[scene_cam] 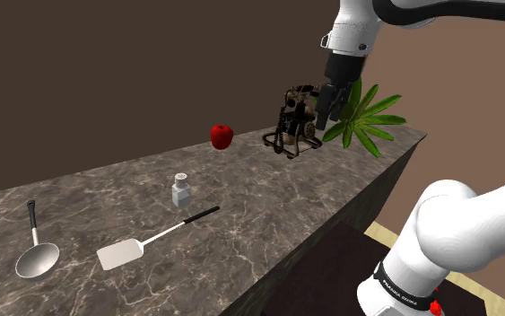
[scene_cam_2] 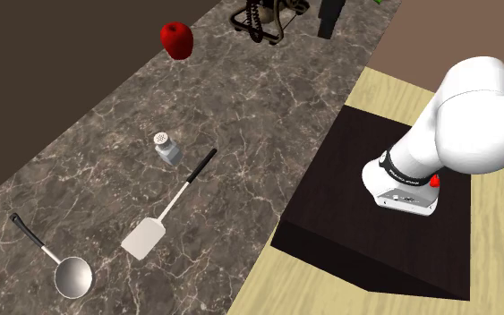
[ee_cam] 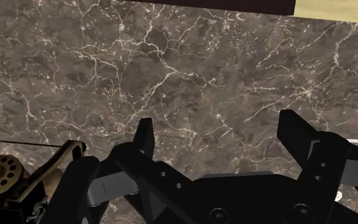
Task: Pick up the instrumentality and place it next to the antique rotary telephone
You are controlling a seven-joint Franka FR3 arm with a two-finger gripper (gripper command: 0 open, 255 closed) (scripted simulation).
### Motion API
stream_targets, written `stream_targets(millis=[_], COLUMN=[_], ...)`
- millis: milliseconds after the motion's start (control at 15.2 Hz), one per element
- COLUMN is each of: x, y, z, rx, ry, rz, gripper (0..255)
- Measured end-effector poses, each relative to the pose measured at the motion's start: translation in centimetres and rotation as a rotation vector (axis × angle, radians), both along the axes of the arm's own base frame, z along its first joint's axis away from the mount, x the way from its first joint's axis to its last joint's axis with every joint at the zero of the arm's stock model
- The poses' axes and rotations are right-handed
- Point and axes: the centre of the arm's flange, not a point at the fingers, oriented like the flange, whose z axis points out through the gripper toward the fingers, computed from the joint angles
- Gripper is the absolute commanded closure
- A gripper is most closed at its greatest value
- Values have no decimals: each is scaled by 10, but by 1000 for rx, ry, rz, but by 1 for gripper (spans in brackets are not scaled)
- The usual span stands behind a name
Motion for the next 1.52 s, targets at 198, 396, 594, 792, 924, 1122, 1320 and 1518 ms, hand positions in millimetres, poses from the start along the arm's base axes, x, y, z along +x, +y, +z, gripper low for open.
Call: stream_targets(millis=[198, 396, 594, 792, 924, 1122, 1320, 1518], x=[13, 40, 71, 99, 117, 141, 159, 175], y=[7, 21, 40, 60, 77, 102, 133, 167], z=[-8, -23, -42, -59, -72, -87, -107, -127], rx=[0, -1, -2, -3, -3, -4, -5, -6], ry=[3, 9, 15, 21, 25, 31, 37, 43], rz=[47, 155, 272, 390, 469, 587, 705, 823], gripper=[0, 0, 0, 0, 0, 0, 0, 0])
